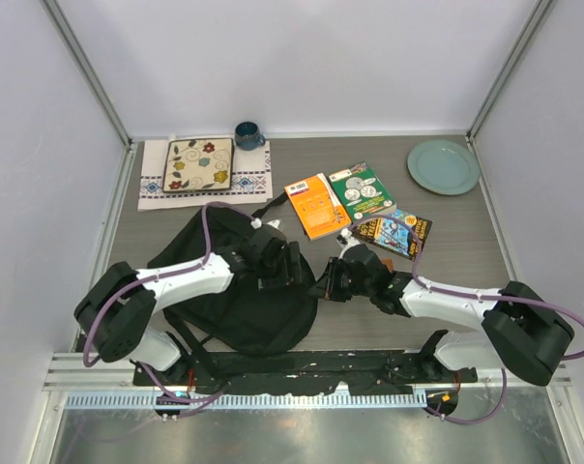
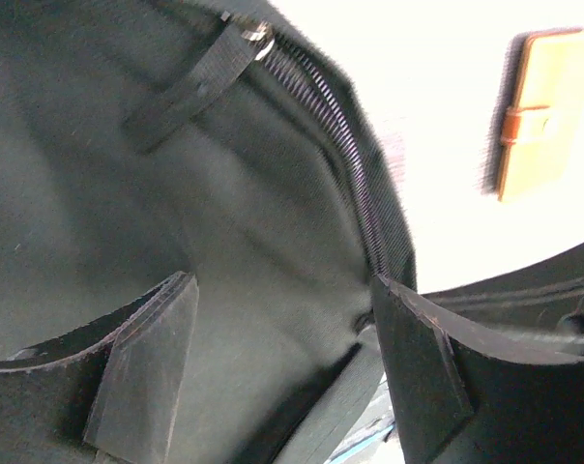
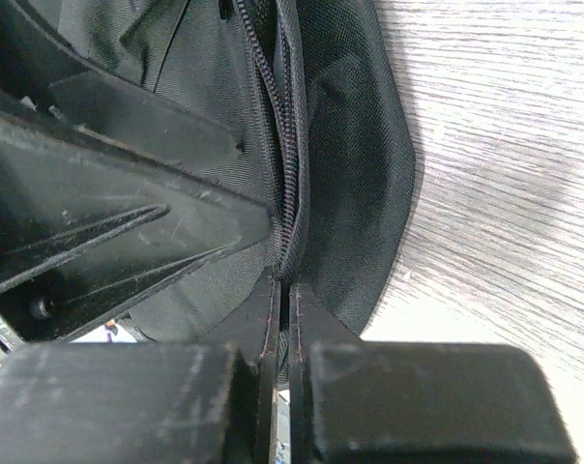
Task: Pack the student bag
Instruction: Unzip the student bag at the center of the board.
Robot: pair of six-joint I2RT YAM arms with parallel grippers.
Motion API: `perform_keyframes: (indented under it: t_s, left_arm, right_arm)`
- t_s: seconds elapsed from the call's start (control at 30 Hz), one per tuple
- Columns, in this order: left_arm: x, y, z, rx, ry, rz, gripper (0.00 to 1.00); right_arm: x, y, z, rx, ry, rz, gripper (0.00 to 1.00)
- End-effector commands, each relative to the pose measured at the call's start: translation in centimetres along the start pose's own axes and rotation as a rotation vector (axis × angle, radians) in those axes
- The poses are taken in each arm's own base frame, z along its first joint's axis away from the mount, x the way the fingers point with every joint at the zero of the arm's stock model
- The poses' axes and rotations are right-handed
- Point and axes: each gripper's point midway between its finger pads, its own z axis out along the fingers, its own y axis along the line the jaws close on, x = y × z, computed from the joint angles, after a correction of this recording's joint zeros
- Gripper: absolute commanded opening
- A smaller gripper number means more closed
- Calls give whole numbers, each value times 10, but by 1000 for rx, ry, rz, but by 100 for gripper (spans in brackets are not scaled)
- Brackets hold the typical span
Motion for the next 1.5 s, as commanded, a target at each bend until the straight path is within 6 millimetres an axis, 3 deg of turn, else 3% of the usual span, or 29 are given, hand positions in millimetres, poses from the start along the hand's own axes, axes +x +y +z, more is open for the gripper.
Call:
perform_keyframes:
  t_s: [0.0, 0.2, 0.37, 0.53, 0.67, 0.8, 0.97, 1.1, 1.3, 1.47]
  left_arm:
    - [-32, -37, 3, 95, -81, -41, 76]
    - [-33, -33, 13, 57, -76, -48, 75]
    - [-26, -23, 24, 15, -47, -50, 59]
    - [-30, -26, 19, 56, -87, -68, 67]
    - [-35, -21, 17, 28, -121, -64, 66]
    - [-36, -23, 24, 19, -102, -52, 41]
    - [-35, -18, 35, -10, -89, -41, 23]
    - [-40, -22, 37, -11, -98, -23, 2]
    - [-53, -16, 26, -76, -130, 33, 0]
    - [-79, 3, -3, -129, -189, 63, 0]
  right_arm:
    - [-5, 10, -5, -44, -23, -46, 1]
    - [-3, 8, -6, -36, -14, -69, 0]
    - [-4, 5, -8, -18, -29, -71, 1]
    - [-4, 0, -9, 4, -31, -78, 2]
    - [-5, 0, -8, 5, -32, -76, 2]
    - [-6, 5, -9, -10, -35, -85, 2]
    - [-9, 10, -14, -35, -46, -107, 2]
    - [-10, 8, -18, -27, -61, -106, 11]
    - [-21, -7, -20, 66, -112, -103, 4]
    - [-33, -10, -18, 105, -138, -111, 2]
